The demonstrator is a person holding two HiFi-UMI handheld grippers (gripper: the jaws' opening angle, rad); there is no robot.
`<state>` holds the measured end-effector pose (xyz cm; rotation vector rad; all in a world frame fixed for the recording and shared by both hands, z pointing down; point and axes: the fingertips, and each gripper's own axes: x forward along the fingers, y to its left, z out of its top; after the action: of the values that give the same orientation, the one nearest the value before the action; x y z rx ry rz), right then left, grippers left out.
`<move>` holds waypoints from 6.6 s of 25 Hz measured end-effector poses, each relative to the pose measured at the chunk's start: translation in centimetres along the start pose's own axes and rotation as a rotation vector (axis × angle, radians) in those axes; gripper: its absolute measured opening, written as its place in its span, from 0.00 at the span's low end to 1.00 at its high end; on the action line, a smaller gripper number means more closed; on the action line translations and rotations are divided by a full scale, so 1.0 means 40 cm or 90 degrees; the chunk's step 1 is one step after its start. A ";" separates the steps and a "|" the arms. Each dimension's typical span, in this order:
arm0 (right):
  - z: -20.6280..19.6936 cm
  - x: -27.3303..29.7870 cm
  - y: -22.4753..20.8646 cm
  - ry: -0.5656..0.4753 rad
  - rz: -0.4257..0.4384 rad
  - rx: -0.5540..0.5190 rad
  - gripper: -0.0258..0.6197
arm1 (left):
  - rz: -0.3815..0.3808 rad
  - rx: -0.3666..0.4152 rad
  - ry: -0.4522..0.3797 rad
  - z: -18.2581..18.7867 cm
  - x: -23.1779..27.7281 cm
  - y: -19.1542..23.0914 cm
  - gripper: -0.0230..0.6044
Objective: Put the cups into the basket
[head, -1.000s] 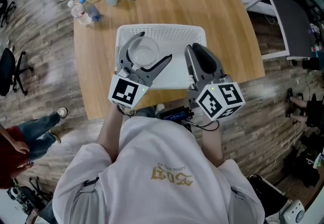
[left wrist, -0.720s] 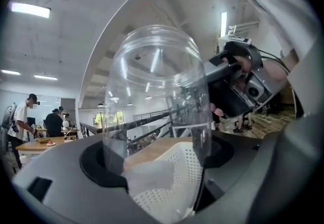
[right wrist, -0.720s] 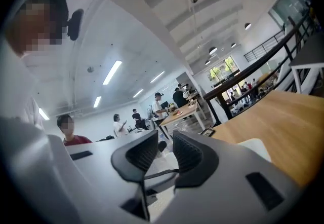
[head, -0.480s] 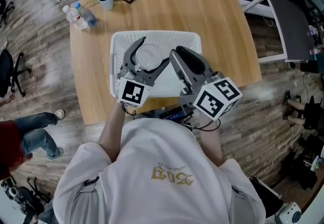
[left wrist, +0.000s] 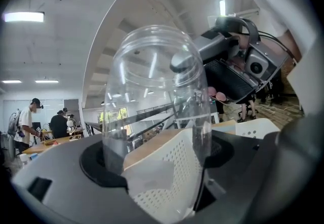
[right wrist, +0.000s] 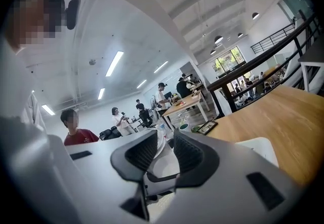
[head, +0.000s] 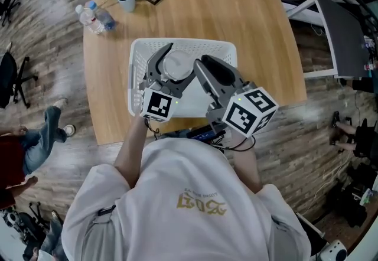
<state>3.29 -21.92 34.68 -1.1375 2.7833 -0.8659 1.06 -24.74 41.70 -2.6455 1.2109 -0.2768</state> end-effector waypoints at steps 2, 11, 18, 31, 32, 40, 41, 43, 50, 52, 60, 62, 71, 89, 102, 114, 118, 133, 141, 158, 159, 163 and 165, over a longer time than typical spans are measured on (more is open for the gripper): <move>-0.004 0.007 -0.006 0.005 0.000 0.004 0.17 | -0.002 -0.002 0.003 -0.008 0.005 0.002 0.67; -0.034 0.027 -0.044 0.029 -0.015 0.005 0.17 | -0.021 -0.019 0.039 -0.077 0.028 -0.015 0.67; -0.050 0.037 -0.063 0.043 -0.015 0.023 0.17 | -0.043 0.039 0.055 -0.084 0.040 -0.039 0.67; -0.106 0.049 -0.095 0.121 -0.036 0.050 0.17 | -0.067 0.115 0.067 -0.081 0.054 -0.069 0.67; -0.110 0.051 -0.097 0.126 -0.040 0.051 0.17 | -0.069 0.119 0.069 -0.084 0.053 -0.069 0.67; -0.114 0.052 -0.117 0.137 -0.078 0.032 0.11 | -0.061 0.166 0.078 -0.091 0.057 -0.068 0.70; -0.116 0.054 -0.118 0.139 -0.083 0.026 0.11 | -0.061 0.166 0.081 -0.095 0.056 -0.067 0.70; -0.119 0.057 -0.122 0.141 -0.093 0.019 0.10 | -0.065 0.164 0.089 -0.101 0.057 -0.068 0.71; -0.136 0.059 -0.142 0.155 -0.109 0.022 0.10 | -0.117 0.148 0.121 -0.128 0.053 -0.090 0.74; -0.140 0.060 -0.146 0.160 -0.113 0.018 0.10 | -0.138 0.145 0.132 -0.137 0.047 -0.100 0.74; -0.156 0.065 -0.164 0.171 -0.119 0.024 0.09 | -0.175 0.151 0.170 -0.166 0.033 -0.108 0.74; -0.159 0.065 -0.173 0.174 -0.124 0.028 0.09 | -0.184 0.149 0.184 -0.176 0.029 -0.109 0.74; -0.186 0.063 -0.219 0.206 -0.172 -0.012 0.09 | -0.181 0.140 0.204 -0.193 0.020 -0.097 0.74; -0.248 0.050 -0.266 0.284 -0.253 -0.132 0.09 | -0.250 0.120 0.211 -0.194 -0.001 -0.146 0.73; -0.255 0.029 -0.309 0.316 -0.298 -0.179 0.09 | -0.252 0.009 0.172 -0.164 -0.006 -0.132 0.57; -0.276 0.022 -0.331 0.364 -0.318 -0.205 0.09 | -0.249 0.000 0.139 -0.134 -0.021 -0.131 0.22; -0.303 0.025 -0.332 0.382 -0.311 -0.204 0.09 | -0.227 -0.022 0.125 -0.124 -0.019 -0.109 0.08; -0.312 0.036 -0.309 0.377 -0.287 -0.219 0.10 | -0.203 -0.034 0.135 -0.122 -0.015 -0.092 0.08; -0.312 0.037 -0.309 0.370 -0.278 -0.205 0.12 | -0.181 -0.089 0.105 -0.091 -0.016 -0.064 0.07; -0.290 0.028 -0.309 0.334 -0.298 -0.202 0.18 | -0.175 -0.104 0.089 -0.078 -0.014 -0.057 0.06; -0.286 0.026 -0.309 0.327 -0.300 -0.194 0.18 | -0.173 -0.109 0.086 -0.075 -0.014 -0.054 0.06; -0.274 0.011 -0.307 0.300 -0.310 -0.167 0.18 | -0.167 -0.123 0.085 -0.074 -0.020 -0.051 0.06; -0.268 0.005 -0.308 0.294 -0.319 -0.176 0.13 | -0.163 -0.123 0.092 -0.079 -0.021 -0.050 0.06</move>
<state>8.79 -23.99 49.89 -1.9680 3.0996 -0.8818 1.16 -23.21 45.21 -2.9980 0.9807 -0.4199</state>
